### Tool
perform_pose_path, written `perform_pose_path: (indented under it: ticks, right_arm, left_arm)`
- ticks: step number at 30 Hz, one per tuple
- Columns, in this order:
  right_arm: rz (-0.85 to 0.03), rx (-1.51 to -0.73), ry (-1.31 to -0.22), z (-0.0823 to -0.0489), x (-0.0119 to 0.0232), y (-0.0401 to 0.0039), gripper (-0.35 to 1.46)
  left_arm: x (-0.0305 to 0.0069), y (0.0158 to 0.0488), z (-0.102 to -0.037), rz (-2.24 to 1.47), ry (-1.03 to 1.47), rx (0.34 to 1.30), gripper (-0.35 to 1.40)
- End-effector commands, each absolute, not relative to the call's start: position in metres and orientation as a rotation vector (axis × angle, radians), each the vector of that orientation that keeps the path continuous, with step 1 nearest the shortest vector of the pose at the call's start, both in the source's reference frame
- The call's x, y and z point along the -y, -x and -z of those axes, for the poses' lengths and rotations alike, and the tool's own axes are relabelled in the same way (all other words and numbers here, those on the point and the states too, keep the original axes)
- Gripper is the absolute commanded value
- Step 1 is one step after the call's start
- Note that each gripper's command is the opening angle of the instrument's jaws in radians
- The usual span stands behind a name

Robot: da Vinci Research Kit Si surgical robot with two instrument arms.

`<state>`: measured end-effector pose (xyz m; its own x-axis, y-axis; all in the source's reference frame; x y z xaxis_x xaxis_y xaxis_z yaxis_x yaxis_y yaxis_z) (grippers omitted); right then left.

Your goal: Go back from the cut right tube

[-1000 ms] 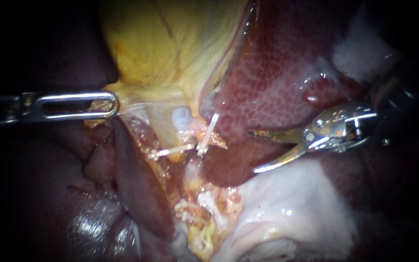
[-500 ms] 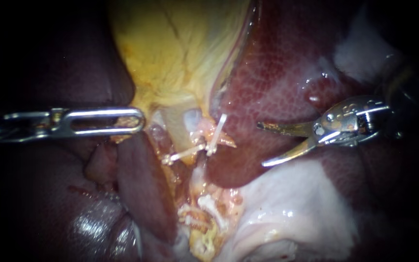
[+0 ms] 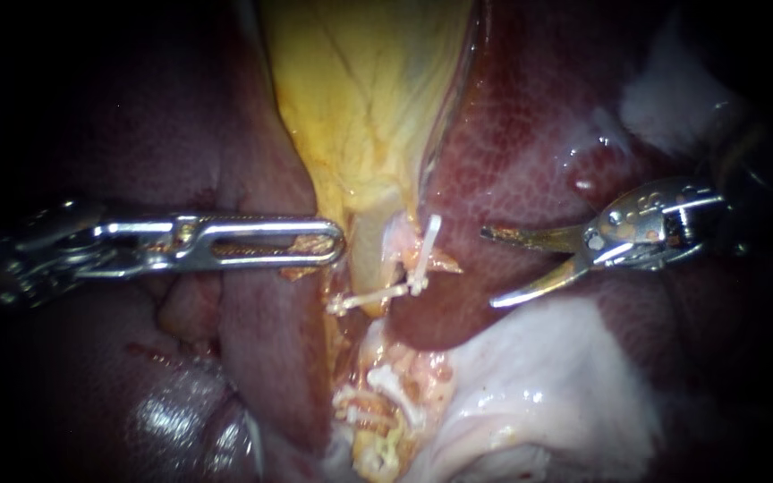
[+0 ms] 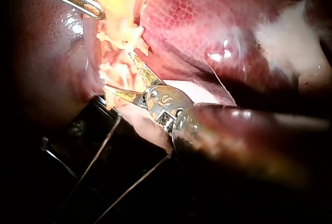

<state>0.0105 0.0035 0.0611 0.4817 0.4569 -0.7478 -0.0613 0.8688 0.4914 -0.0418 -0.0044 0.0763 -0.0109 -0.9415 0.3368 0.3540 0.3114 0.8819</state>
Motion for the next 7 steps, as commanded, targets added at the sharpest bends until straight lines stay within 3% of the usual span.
perform_pose_path:
  ticks: [1,7]
  right_arm:
    - [-0.328,-1.027,-0.432,-0.0611,-0.0035,-0.0105,1.43]
    - [-0.328,-1.027,-0.431,-0.061,-0.0033,-0.0107,1.43]
  left_arm:
    - [0.0044,0.0418,-0.0763,1.157,-0.674,1.137,-0.35]
    - [0.0043,0.0416,-0.0762,1.156,-0.676,1.137,-0.35]
